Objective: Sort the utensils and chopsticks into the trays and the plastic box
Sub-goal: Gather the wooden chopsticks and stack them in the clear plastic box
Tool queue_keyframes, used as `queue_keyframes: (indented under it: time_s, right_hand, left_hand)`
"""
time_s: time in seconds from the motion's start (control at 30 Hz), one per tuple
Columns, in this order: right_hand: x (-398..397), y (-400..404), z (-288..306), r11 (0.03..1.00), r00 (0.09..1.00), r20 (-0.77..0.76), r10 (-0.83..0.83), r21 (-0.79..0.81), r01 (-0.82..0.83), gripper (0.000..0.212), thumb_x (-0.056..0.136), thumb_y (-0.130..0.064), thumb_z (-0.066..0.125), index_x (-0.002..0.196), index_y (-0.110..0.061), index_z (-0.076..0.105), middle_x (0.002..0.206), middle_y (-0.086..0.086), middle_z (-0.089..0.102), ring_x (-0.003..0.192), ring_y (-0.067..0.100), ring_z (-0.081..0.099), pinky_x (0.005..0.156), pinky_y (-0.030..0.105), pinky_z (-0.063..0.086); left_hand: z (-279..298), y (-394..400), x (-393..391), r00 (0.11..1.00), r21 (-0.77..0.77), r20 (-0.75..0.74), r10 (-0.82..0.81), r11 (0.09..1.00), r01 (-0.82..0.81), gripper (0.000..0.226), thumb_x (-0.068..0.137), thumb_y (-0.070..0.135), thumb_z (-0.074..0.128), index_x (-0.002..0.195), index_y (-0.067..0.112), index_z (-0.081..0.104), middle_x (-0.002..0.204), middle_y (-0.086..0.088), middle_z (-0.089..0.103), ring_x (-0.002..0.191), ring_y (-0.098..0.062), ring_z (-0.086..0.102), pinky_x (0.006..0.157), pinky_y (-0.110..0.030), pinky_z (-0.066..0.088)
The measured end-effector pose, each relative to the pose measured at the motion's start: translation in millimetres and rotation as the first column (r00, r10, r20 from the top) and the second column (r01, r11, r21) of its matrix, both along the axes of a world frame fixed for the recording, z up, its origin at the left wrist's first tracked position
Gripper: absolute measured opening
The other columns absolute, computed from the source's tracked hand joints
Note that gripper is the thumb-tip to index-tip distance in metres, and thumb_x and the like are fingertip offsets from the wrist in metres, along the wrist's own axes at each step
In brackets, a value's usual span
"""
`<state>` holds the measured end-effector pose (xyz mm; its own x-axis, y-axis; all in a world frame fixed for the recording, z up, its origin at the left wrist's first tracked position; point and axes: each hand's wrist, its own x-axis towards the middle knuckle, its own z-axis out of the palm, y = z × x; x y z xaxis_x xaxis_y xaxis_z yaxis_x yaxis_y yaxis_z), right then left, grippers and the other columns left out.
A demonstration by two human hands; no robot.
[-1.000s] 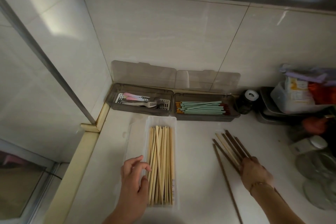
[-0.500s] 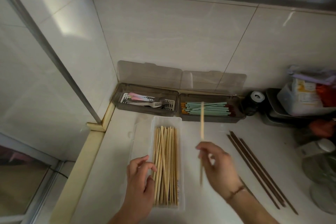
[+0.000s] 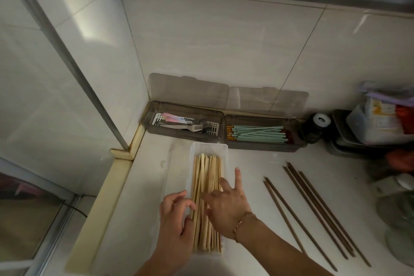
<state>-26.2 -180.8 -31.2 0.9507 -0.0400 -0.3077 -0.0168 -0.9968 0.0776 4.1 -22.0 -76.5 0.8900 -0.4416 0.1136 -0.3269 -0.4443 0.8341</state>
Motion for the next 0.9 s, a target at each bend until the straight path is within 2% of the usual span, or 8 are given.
queue_keyframes:
  time_s: [0.13,0.2,0.27,0.37,0.47,0.77,0.83,0.9]
  right_hand:
    - [-13.3,-14.8,-2.3,0.957,0.950,0.303,-0.070,0.289,-0.022,0.034,0.086,-0.032,0.053,0.120,-0.028,0.057,0.113,-0.007,0.065,0.128,0.022,0.044,0.114,0.056,0.015]
    - [-28.5,-33.7,-4.8,0.911,0.814,0.532,-0.232,0.412,-0.010,0.023,0.083,-0.025,0.060,0.105,-0.025,0.065,0.105,-0.010,0.065,0.114,0.016,0.054,0.106,0.041,0.039]
    - [-51.3,-58.9,-11.4,0.884,0.705,0.581,-0.407,0.445,0.144,0.014,0.080,-0.021,0.067,0.093,-0.024,0.066,0.095,-0.009,0.065,0.098,0.014,0.060,0.086,0.032,0.051]
    - [-92.6,-89.4,-25.1,0.749,0.645,0.393,-0.656,0.445,0.490,0.023,0.080,-0.027,0.070,0.099,-0.023,0.057,0.084,-0.005,0.065,0.076,0.023,0.065,0.056,0.028,0.050]
    - [-119.8,-98.7,-37.4,0.679,0.656,0.185,-0.732,0.269,0.683,0.038,0.089,-0.046,0.051,0.117,-0.028,0.032,0.087,-0.010,0.061,0.072,0.015,0.064,0.051,0.025,0.044]
    - [-113.6,-86.6,-27.3,0.816,0.816,0.010,-0.578,-0.004,0.578,0.036,0.094,-0.024,0.034,0.129,-0.035,0.036,0.112,-0.010,0.056,0.092,0.011,0.063,0.068,0.026,0.044]
    - [-100.4,-89.0,-9.5,0.836,0.833,0.080,-0.548,0.081,0.542,0.021,0.094,-0.028,0.041,0.113,-0.034,0.049,0.107,-0.009,0.057,0.088,0.012,0.061,0.065,0.024,0.040]
    - [-86.6,-87.3,8.5,0.809,0.782,0.258,-0.568,0.351,0.471,0.012,0.090,-0.019,0.054,0.095,-0.028,0.058,0.092,-0.009,0.059,0.075,0.013,0.060,0.061,0.026,0.045]
  left_hand:
    - [-1.2,-1.0,0.8,1.000,0.009,0.012,0.003,1.000,-0.003,0.040,0.069,0.004,0.045,0.090,0.037,0.053,0.126,0.024,0.032,0.126,-0.006,0.036,0.101,-0.021,0.025]
    - [-2.0,-0.8,0.7,1.000,0.015,-0.001,-0.006,1.000,0.006,0.042,0.070,0.004,0.045,0.091,0.040,0.052,0.126,0.023,0.032,0.128,-0.007,0.035,0.102,-0.021,0.024]
    - [-2.6,0.3,0.6,1.000,0.011,-0.017,-0.012,1.000,0.012,0.044,0.071,0.005,0.045,0.093,0.043,0.050,0.127,0.023,0.031,0.130,-0.009,0.035,0.103,-0.022,0.024]
    - [-3.7,0.8,0.7,1.000,-0.006,-0.005,-0.013,1.000,0.013,0.046,0.071,0.003,0.044,0.092,0.044,0.050,0.127,0.024,0.032,0.129,-0.009,0.035,0.099,-0.020,0.026]
    - [-4.8,0.6,1.1,1.000,-0.004,-0.018,-0.011,1.000,0.011,0.046,0.071,0.003,0.043,0.092,0.043,0.051,0.127,0.023,0.032,0.130,-0.007,0.034,0.099,-0.018,0.026]
    - [-5.4,-0.2,0.4,1.000,0.012,-0.008,-0.013,1.000,0.013,0.046,0.072,0.003,0.044,0.092,0.044,0.051,0.126,0.021,0.034,0.131,-0.009,0.035,0.101,-0.020,0.025]
    - [-4.4,0.1,0.2,1.000,0.009,-0.010,-0.016,1.000,0.017,0.046,0.073,0.003,0.044,0.092,0.044,0.051,0.126,0.021,0.034,0.131,-0.009,0.035,0.100,-0.020,0.026]
    - [-3.8,0.0,-0.2,1.000,0.009,-0.015,-0.016,1.000,0.016,0.045,0.073,0.004,0.044,0.093,0.043,0.051,0.126,0.020,0.034,0.131,-0.009,0.035,0.100,-0.020,0.027]
